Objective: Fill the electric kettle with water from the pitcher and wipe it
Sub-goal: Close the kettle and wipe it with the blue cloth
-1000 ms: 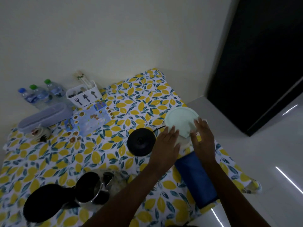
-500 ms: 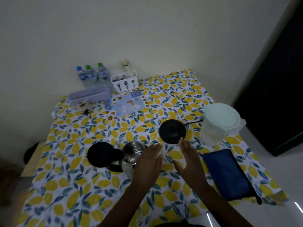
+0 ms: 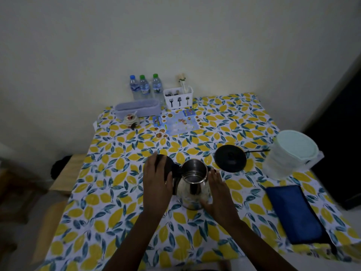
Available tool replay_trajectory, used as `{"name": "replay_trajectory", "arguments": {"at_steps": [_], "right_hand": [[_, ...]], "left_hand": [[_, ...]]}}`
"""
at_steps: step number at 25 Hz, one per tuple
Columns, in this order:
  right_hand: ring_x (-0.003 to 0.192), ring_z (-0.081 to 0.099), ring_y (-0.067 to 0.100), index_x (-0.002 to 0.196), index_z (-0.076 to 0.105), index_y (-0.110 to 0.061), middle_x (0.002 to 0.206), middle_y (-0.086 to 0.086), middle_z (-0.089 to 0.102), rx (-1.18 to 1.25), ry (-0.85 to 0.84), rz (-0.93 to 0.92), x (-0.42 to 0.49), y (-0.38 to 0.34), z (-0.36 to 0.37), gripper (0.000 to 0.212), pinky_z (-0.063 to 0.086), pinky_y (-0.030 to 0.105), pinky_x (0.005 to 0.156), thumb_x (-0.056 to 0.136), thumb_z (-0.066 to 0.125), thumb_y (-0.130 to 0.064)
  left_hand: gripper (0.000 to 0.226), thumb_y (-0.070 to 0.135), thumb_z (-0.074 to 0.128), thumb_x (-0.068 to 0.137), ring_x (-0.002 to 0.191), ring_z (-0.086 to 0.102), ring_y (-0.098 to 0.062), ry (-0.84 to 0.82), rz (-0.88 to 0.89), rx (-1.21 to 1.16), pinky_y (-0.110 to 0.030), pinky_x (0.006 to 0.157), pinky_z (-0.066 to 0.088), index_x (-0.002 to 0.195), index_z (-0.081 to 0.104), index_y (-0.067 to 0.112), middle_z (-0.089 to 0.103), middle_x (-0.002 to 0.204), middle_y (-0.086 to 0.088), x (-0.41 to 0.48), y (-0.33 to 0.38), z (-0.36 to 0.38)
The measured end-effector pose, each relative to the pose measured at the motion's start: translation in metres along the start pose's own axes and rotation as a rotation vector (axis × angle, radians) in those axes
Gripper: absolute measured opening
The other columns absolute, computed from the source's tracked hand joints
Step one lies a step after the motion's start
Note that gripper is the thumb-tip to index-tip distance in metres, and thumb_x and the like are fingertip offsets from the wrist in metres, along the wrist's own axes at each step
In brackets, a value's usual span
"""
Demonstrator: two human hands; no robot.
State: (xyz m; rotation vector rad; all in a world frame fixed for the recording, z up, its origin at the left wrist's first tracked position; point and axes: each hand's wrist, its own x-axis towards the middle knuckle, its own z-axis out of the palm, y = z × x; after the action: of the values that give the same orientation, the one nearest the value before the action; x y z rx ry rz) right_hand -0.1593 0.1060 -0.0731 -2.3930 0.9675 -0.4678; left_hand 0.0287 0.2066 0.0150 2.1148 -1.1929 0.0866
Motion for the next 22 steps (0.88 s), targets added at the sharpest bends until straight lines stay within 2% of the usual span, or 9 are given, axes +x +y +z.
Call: {"name": "replay_trajectory", "arguments": {"at_steps": [4, 6, 9, 13, 15, 16, 18, 20, 22], "right_hand": [[0.149, -0.006, 0.017, 0.151, -0.005, -0.019, 0.162, 0.002, -0.005, -0.016, -0.015, 0.010, 0.000, 0.001, -0.001, 0.099, 0.017, 0.048, 0.120, 0.085, 0.065, -0.042], [0.149, -0.002, 0.017, 0.151, -0.001, -0.016, 0.162, 0.004, -0.001, 0.046, 0.009, 0.024, -0.003, -0.001, -0.003, 0.097, 0.018, 0.046, 0.120, 0.086, 0.066, -0.041], [0.149, 0.002, 0.016, 0.151, 0.005, -0.015, 0.162, 0.003, 0.003, 0.113, 0.058, 0.046, -0.012, -0.001, -0.005, 0.093, 0.018, 0.039, 0.120, 0.086, 0.067, -0.040], [0.149, -0.003, 0.012, 0.151, 0.000, -0.019, 0.162, -0.002, -0.002, 0.101, 0.054, 0.066, -0.017, 0.004, -0.009, 0.094, 0.018, 0.041, 0.120, 0.086, 0.064, -0.043], [0.149, -0.003, 0.013, 0.151, -0.002, -0.019, 0.162, -0.001, -0.003, 0.077, 0.051, 0.077, -0.016, 0.007, -0.011, 0.094, 0.019, 0.044, 0.120, 0.087, 0.063, -0.044], [0.149, -0.003, 0.013, 0.151, -0.003, -0.020, 0.162, -0.001, -0.004, 0.072, 0.043, 0.084, -0.016, 0.008, -0.013, 0.094, 0.020, 0.046, 0.119, 0.088, 0.062, -0.045], [0.149, -0.003, 0.014, 0.151, -0.003, -0.019, 0.162, 0.000, -0.003, 0.074, 0.027, 0.089, -0.014, 0.009, -0.015, 0.093, 0.021, 0.048, 0.119, 0.088, 0.060, -0.048], [0.149, -0.002, 0.017, 0.151, -0.001, -0.017, 0.162, 0.002, -0.002, 0.069, 0.013, 0.084, -0.012, 0.011, -0.016, 0.092, 0.021, 0.049, 0.118, 0.088, 0.059, -0.048], [0.149, -0.004, 0.018, 0.151, -0.001, -0.014, 0.161, 0.003, -0.005, 0.060, -0.014, 0.085, -0.009, 0.014, -0.016, 0.092, 0.019, 0.047, 0.119, 0.088, 0.059, -0.047]], "left_hand": [[0.074, 0.019, 0.060, 0.093, 0.147, 0.005, -0.017, -0.008, -0.166, -0.207, -0.027, 0.107, 0.026, 0.151, 0.014, 0.016, 0.002, 0.162, -0.005, 0.000, 0.002, -0.006], [0.071, 0.018, 0.060, 0.093, 0.146, 0.008, -0.011, 0.014, -0.140, -0.274, -0.024, 0.109, 0.023, 0.150, 0.018, 0.017, 0.006, 0.162, 0.000, 0.002, 0.004, -0.007], [0.061, 0.015, 0.063, 0.092, 0.140, 0.020, -0.001, -0.002, -0.009, -0.292, -0.014, 0.111, 0.020, 0.145, 0.034, 0.015, 0.024, 0.155, 0.005, 0.013, 0.010, -0.006], [0.031, 0.014, 0.066, 0.090, 0.127, 0.047, -0.015, -0.029, 0.089, -0.301, -0.026, 0.107, 0.036, 0.121, 0.061, 0.012, 0.054, 0.137, -0.004, 0.033, 0.026, 0.005], [0.019, 0.016, 0.067, 0.089, 0.119, 0.050, -0.016, -0.084, 0.239, -0.238, -0.037, 0.105, 0.043, 0.108, 0.068, 0.014, 0.064, 0.122, -0.003, 0.039, 0.036, 0.017], [0.019, 0.018, 0.066, 0.090, 0.119, 0.049, -0.016, -0.137, 0.322, -0.185, -0.042, 0.105, 0.043, 0.108, 0.068, 0.015, 0.066, 0.120, -0.003, 0.039, 0.040, 0.024], [0.035, 0.025, 0.063, 0.092, 0.131, 0.041, -0.020, -0.291, 0.407, -0.108, -0.043, 0.113, 0.033, 0.125, 0.059, 0.016, 0.058, 0.134, -0.002, 0.035, 0.044, 0.041], [0.052, 0.036, 0.057, 0.095, 0.142, 0.028, -0.020, -0.415, 0.406, -0.046, -0.038, 0.116, 0.022, 0.141, 0.042, 0.019, 0.042, 0.149, 0.000, 0.032, 0.039, 0.055], [0.056, 0.043, 0.049, 0.097, 0.145, 0.022, -0.021, -0.462, 0.362, -0.021, -0.037, 0.117, 0.020, 0.145, 0.036, 0.018, 0.037, 0.153, -0.002, 0.031, 0.031, 0.064]]}}
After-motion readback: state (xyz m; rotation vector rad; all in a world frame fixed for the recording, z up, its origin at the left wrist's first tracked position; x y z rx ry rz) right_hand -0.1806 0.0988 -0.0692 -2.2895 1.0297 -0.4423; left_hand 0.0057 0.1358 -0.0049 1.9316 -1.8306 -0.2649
